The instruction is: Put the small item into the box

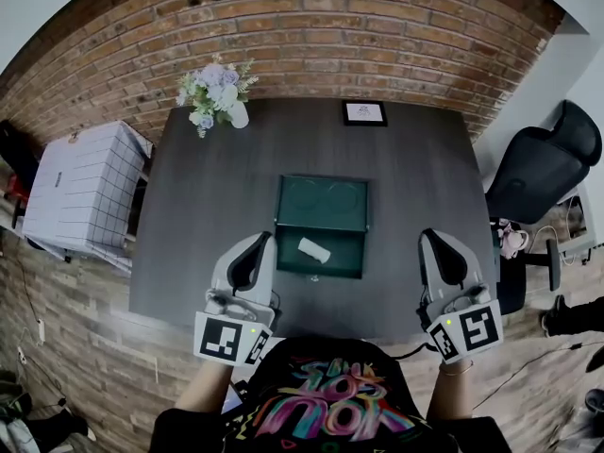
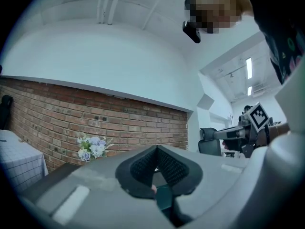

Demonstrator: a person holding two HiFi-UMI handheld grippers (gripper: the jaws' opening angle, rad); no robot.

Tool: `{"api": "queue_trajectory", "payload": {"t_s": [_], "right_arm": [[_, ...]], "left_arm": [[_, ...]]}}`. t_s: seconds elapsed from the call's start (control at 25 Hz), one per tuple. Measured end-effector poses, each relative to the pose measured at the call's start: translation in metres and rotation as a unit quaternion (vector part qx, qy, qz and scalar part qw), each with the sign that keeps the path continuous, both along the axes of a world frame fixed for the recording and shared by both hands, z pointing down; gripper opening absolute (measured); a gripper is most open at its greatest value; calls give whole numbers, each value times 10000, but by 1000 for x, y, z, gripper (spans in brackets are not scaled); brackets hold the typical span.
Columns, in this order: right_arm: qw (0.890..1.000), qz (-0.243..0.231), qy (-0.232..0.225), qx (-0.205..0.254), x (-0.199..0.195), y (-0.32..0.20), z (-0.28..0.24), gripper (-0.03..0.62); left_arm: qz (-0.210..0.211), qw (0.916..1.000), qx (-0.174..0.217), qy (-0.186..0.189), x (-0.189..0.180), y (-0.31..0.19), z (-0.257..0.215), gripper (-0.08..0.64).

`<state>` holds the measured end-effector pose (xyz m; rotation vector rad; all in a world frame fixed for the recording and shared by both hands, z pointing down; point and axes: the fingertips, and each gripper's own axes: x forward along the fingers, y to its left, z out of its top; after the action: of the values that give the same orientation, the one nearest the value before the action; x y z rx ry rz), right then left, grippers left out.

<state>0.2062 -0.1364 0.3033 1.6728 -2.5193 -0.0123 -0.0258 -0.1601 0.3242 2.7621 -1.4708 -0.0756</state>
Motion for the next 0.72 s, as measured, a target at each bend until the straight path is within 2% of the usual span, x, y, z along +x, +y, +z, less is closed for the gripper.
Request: {"api": "queue_trajectory", "payload": {"t_s": [0.4,0.72], "right_arm": [[9991,326,-154,235,12,11,1,2],[9991,349,-187,122,10,4,9,0]], "left_arm": [[-96,9999,5,-112,-7,0,5,2],[-165,9997,5,-170,-8,-2,6,2]]}}
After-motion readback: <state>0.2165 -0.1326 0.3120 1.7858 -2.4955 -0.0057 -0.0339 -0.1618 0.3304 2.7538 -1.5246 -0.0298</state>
